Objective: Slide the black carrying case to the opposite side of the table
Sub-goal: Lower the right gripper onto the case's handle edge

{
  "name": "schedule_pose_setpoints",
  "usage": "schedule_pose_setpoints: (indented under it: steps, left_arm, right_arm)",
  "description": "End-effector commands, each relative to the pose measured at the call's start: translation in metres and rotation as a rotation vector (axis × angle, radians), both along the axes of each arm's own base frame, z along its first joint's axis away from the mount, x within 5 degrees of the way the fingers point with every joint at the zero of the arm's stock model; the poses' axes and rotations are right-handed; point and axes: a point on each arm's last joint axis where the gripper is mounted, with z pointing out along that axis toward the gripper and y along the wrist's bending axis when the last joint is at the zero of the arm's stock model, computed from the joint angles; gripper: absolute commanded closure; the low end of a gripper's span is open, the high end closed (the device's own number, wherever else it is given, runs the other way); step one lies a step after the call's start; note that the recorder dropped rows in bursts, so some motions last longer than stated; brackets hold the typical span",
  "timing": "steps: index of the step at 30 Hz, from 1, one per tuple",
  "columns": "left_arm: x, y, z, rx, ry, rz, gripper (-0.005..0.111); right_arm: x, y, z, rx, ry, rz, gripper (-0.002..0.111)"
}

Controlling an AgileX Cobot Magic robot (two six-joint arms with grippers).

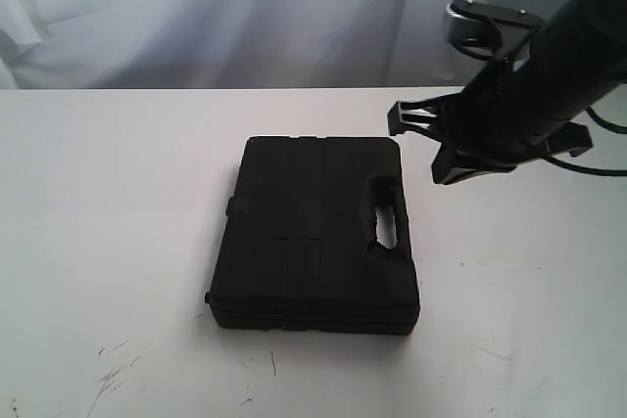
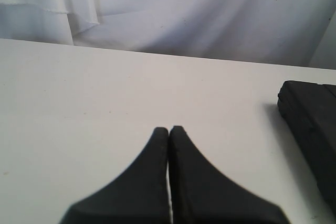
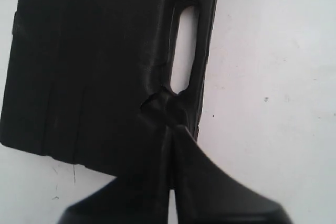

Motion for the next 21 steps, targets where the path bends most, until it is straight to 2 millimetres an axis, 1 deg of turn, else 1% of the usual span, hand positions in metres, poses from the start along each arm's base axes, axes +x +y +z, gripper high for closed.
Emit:
schedule_pose_setpoints:
  steps: [1, 7, 10, 12, 14, 19, 21]
  left_arm:
    - [0.000, 0.000, -0.001, 0.003, -0.005, 0.002, 0.107]
    - [0.000, 0.000, -0.001, 0.003, -0.005, 0.002, 0.107]
    - [0.000, 0.000, -0.001, 0.003, -0.005, 0.002, 0.107]
    - [0.000, 0.000, -0.001, 0.003, -0.005, 0.002, 0.107]
    - [0.000, 0.000, -0.001, 0.003, -0.005, 0.002, 0.107]
    - [0.000, 0.000, -0.001, 0.003, -0.005, 0.002, 0.107]
    - [0.000, 0.000, -0.001, 0.003, -0.005, 0.002, 0.107]
  right_arm:
    - [0.019, 0.010, -0.011, -0.035, 0.037, -0.003, 0.108]
    - [0.038, 0.024, -0.033, -0.077, 0.091, -0.004, 0.108]
    - [0.046, 0.027, -0.044, -0.130, 0.127, -0.057, 0.107]
    - [0.054, 0.026, -0.050, -0.184, 0.118, -0.080, 0.101]
    - [0.059, 0.027, -0.053, -0.203, 0.115, -0.088, 0.094]
    - [0.069, 0.034, -0.062, -0.187, 0.100, -0.081, 0.069]
    - [0.071, 0.037, -0.065, -0.163, 0.096, -0.085, 0.063]
